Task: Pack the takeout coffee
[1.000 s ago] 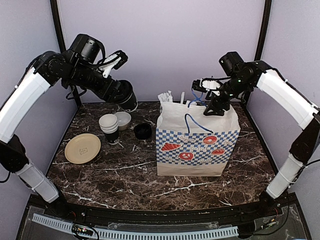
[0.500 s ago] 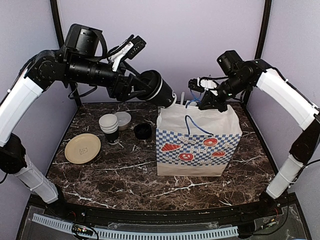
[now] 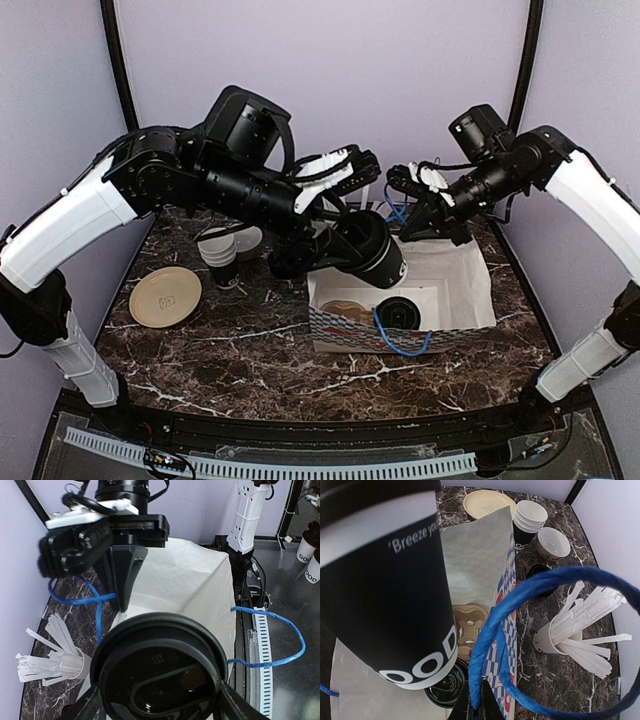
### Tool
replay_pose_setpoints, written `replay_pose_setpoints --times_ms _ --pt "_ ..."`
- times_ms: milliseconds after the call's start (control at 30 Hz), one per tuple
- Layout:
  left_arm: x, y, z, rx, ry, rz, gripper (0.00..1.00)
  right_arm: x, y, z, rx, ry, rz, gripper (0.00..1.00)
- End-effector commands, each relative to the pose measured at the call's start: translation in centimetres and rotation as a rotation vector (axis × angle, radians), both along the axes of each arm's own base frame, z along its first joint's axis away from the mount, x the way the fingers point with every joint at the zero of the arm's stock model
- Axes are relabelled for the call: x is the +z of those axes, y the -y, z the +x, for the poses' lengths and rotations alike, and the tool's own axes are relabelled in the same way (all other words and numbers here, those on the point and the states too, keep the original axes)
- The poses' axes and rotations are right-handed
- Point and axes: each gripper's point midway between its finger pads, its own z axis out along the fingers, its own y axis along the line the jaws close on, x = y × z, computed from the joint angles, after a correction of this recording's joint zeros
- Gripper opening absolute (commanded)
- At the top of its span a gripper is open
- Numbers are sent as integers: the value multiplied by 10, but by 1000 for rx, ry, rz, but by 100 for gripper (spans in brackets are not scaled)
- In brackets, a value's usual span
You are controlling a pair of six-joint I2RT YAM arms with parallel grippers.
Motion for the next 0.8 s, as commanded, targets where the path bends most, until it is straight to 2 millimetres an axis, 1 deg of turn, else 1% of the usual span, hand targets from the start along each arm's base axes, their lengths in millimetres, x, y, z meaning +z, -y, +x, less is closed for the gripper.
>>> replay_pose_setpoints --times_ms 0,33,67,100,133,167,200,233,267,300,333,367,400,467,567,600,633,667,700,733,767 --pt "-6 -1 -12 -1 97 13 59 4 0 -19 47 -67 19 0" --pt "-8 2 -17 -9 117 18 59 5 0 -20 50 -74 15 0" --pt "-16 1 -14 14 134 46 59 6 0 -21 56 -78 17 0" --pt "-22 2 -19 3 149 67 59 10 0 -24 62 -80 23 0" --pt "-27 3 -18 13 166 89 59 14 -1 -25 64 -76 33 0" --pt "-32 4 -24 -3 186 113 59 19 -2 -28 69 -71 42 0" --pt "-37 5 -22 11 210 140 59 22 -3 -31 72 -68 48 0" --pt "-40 7 -29 -10 233 159 59 26 -4 -33 75 -67 54 0" --pt "-48 8 -27 -3 266 199 59 28 -6 -37 76 -69 59 0" --pt "-50 10 -35 -18 285 213 59 29 -7 -40 77 -74 61 0" --pt "-56 10 -34 -10 311 247 59 29 -9 -44 78 -82 64 0" --pt "-59 12 -40 -25 323 259 59 28 -9 -47 77 -90 66 0" --pt "-64 12 -41 -27 336 280 59 25 -10 -52 80 -96 62 0" --pt "-75 13 -50 -48 356 318 59 17 -9 -59 87 -96 40 0" --pt "-96 11 -51 -49 407 407 59 7 -8 -67 102 -85 2 0" --pt "-101 8 -50 -38 445 444 59 5 -9 -71 114 -78 -7 0" --pt "-105 6 -48 -26 470 469 59 4 -10 -74 122 -74 -13 0" --pt "-111 6 -51 -35 487 489 58 2 -11 -78 131 -66 -22 0" --pt "-113 5 -49 -25 506 503 58 0 -11 -82 141 -62 -32 0" --pt "-118 5 -53 -35 517 514 58 -2 -13 -86 152 -62 -40 0" --pt "-120 4 -52 -29 530 524 58 -4 -13 -90 159 -66 -46 0"
